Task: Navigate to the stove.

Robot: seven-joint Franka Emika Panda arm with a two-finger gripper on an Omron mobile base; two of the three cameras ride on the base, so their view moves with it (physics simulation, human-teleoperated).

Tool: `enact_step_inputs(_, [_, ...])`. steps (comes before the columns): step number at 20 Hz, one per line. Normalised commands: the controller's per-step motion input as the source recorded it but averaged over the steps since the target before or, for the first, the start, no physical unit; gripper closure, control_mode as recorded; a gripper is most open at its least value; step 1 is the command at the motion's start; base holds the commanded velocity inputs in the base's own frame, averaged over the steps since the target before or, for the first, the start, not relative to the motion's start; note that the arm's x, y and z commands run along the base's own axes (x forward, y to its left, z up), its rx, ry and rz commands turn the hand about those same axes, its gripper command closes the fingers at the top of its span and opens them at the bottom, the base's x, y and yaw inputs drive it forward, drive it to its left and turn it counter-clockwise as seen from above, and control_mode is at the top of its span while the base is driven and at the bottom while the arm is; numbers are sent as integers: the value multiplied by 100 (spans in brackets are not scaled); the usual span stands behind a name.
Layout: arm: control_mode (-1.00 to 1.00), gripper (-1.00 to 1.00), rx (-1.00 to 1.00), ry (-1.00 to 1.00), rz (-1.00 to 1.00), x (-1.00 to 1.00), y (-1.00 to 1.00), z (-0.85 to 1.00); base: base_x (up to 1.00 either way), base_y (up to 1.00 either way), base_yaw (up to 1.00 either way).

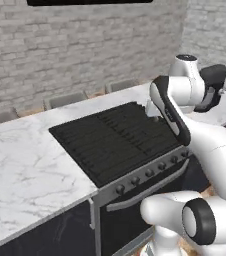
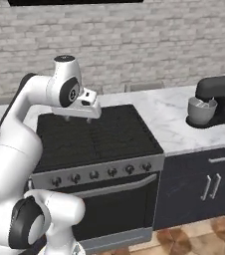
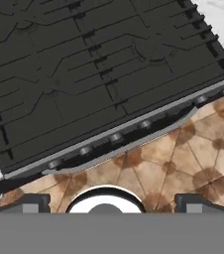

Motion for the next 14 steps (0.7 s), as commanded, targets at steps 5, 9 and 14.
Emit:
enact_step_inputs(5, [100, -100, 0, 0, 0, 0, 0, 0, 24, -83, 63])
enact_step_inputs(9, [100, -100, 0, 0, 0, 0, 0, 0, 25, -87, 59])
enact_step_inputs(14, [100, -100, 0, 0, 0, 0, 0, 0, 31, -38, 39])
